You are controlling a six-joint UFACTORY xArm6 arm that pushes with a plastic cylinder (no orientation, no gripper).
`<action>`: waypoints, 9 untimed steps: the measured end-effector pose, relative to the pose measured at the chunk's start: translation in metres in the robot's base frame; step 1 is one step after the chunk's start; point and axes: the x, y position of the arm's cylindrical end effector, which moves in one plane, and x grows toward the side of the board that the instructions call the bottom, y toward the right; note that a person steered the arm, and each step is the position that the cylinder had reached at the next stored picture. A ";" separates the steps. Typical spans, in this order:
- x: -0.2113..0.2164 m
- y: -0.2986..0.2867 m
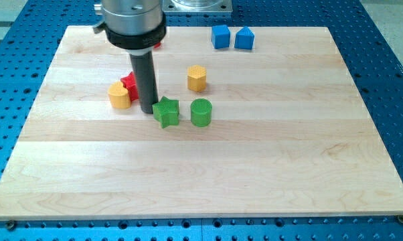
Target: Slide the red star below the red circle
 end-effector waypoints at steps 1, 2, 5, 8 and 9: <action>-0.042 -0.025; -0.072 -0.047; -0.100 -0.075; -0.111 -0.005; -0.132 0.012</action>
